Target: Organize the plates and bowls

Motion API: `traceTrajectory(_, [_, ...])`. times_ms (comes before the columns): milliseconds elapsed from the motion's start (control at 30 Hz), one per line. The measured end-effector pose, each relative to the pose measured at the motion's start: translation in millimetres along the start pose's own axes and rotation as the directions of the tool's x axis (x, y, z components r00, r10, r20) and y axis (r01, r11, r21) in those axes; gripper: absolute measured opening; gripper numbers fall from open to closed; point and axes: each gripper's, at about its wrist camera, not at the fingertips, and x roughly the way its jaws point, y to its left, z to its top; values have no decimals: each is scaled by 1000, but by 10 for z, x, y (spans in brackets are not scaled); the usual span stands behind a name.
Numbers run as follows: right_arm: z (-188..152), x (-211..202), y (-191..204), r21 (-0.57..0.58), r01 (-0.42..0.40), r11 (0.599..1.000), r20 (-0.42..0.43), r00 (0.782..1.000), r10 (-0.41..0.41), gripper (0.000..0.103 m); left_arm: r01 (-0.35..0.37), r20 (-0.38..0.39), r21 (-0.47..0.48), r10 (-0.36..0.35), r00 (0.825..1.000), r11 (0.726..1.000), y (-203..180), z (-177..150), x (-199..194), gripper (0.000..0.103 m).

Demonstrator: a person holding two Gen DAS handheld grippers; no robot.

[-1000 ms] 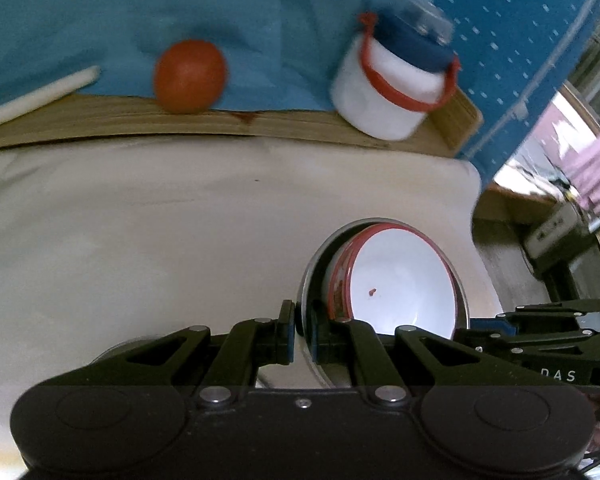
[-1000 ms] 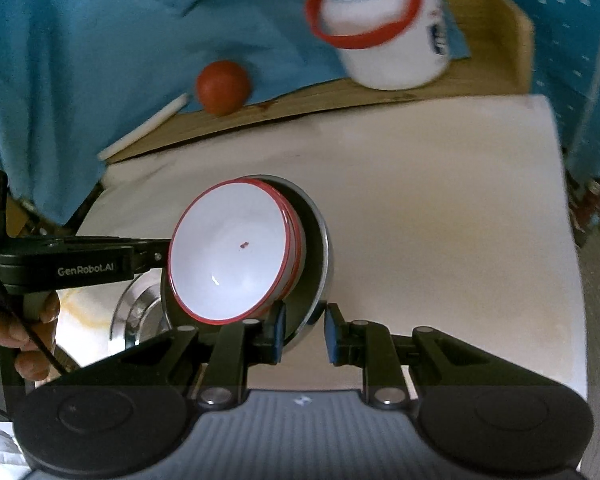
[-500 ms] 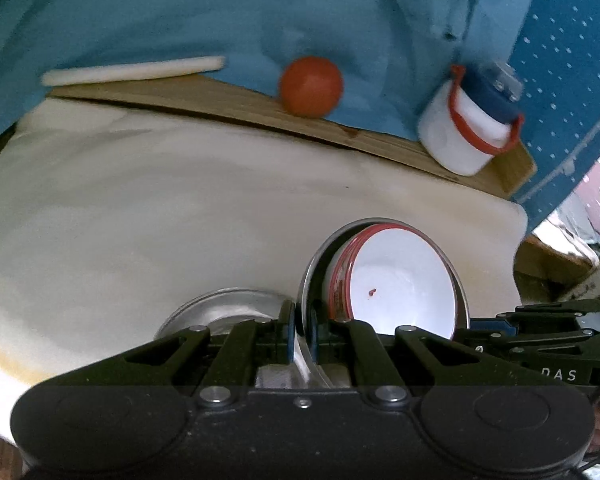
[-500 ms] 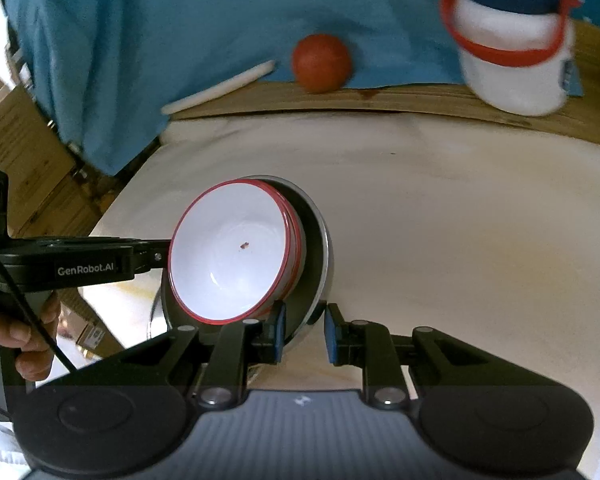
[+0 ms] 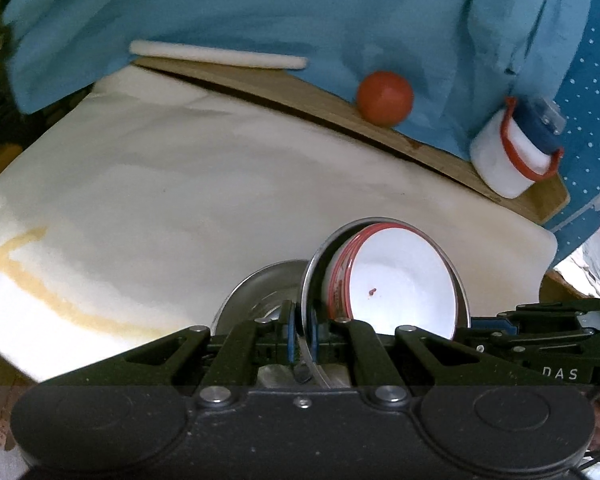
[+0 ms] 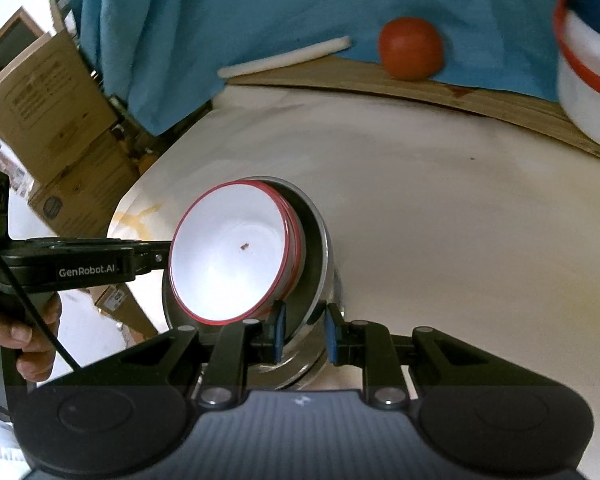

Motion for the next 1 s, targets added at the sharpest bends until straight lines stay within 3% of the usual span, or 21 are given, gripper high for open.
traceTrajectory(1000, [69, 354, 156, -38, -34, 999, -107, 994, 30, 23, -43, -63, -90, 38, 997, 995, 275, -192, 94, 6])
